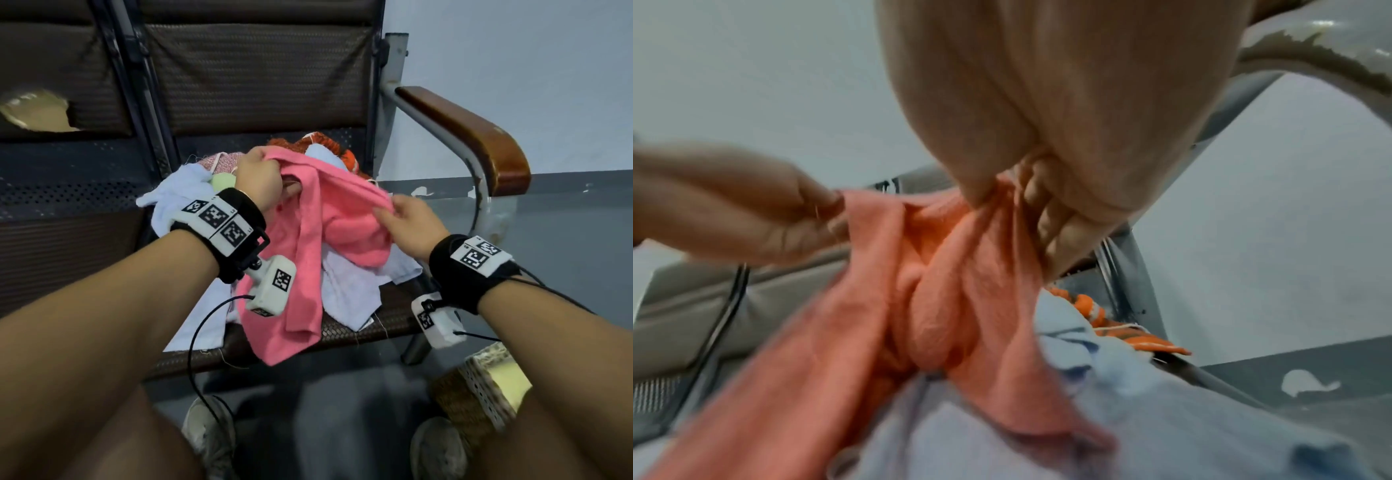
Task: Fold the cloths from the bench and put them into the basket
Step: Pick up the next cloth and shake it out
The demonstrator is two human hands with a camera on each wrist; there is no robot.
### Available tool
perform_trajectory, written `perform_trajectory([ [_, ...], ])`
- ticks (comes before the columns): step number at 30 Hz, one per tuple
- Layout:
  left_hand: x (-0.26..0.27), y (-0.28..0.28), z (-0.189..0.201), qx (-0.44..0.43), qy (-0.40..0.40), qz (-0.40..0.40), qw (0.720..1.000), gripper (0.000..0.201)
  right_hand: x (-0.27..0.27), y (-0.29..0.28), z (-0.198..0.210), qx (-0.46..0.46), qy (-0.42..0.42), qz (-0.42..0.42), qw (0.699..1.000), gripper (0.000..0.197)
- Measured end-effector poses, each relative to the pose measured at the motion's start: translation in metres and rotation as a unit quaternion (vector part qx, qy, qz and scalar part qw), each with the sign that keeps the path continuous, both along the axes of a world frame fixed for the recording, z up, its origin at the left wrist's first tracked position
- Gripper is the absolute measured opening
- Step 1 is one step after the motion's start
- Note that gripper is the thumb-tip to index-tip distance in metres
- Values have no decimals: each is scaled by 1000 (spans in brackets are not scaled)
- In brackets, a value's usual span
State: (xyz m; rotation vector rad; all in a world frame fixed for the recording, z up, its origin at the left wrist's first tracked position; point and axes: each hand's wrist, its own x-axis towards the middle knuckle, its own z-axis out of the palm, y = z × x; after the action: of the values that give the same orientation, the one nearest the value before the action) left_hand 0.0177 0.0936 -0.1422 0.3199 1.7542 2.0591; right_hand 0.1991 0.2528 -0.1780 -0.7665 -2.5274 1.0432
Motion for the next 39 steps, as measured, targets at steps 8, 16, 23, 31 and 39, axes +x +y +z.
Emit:
perform_trajectory([
  [8,-11,0,-6,-84,4,74,994,11,3,-35,22,1,110,162,981,46],
  [16,4,2,4,-45,-13,27,999,21,-4,-50,0,148,-167,279,934,40],
  [23,0,-1,11,-9,-19,57,998,22,-20,-34,-12,104,-89,135,981,24],
  [31,-12,-12,12,73,-101,91,988,17,-32,-39,-5,173,11,49,984,26],
  [39,-10,-19,17,159,-133,112,972,23,-36,-72,-5,152,-180,197,952,35],
])
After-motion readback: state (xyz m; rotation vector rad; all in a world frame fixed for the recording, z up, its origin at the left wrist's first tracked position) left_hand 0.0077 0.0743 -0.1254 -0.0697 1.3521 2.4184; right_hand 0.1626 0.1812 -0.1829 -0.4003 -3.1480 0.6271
